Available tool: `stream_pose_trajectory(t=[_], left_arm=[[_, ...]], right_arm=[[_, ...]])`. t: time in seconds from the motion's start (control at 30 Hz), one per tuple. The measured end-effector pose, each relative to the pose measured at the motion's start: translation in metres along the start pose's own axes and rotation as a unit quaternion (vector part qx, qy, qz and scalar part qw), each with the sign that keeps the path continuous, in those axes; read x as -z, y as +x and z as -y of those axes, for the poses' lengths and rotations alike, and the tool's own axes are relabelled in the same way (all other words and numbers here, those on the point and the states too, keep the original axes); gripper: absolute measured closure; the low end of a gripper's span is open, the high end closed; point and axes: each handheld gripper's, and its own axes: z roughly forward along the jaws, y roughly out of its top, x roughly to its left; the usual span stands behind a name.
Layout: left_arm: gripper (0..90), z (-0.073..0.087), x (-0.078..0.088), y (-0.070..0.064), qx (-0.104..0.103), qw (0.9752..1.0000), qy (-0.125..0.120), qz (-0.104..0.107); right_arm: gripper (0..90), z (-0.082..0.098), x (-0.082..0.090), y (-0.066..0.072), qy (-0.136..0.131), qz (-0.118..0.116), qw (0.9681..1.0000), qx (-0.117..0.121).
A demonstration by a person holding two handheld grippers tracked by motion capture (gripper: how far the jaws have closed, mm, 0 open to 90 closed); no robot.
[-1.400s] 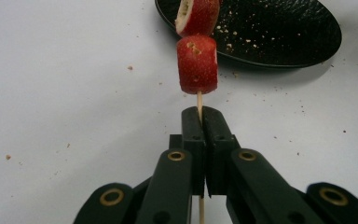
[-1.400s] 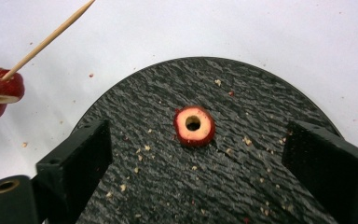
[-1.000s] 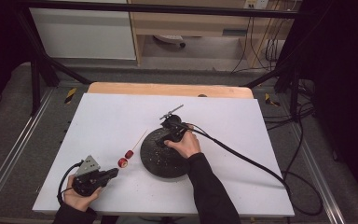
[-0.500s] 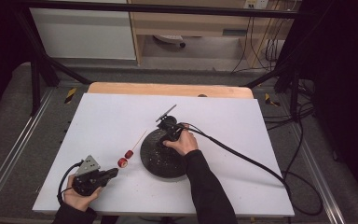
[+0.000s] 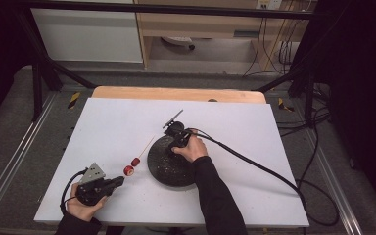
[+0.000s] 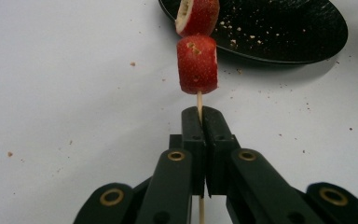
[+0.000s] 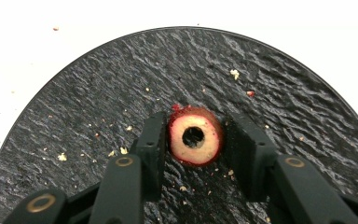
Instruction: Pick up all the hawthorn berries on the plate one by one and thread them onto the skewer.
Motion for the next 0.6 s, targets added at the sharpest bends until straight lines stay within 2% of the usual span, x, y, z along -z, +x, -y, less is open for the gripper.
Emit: stream_pose_trajectory(t=[0.3,0.6], left_arm=[[87.9,0.0000,-0.0001,-0.0002,-0.001,1.0000,0.001,0.000],[88.0,-0.0001,-0.0001,-0.0006,-0.002,1.0000,0.001,0.000]], right_arm=[[62.4,-0.0001,0.0006,0.0000,0.006,0.001,0.9999,-0.008],[62.6,-0.0004,0.0065,0.0017,-0.005,-0.003,0.9999,-0.016]])
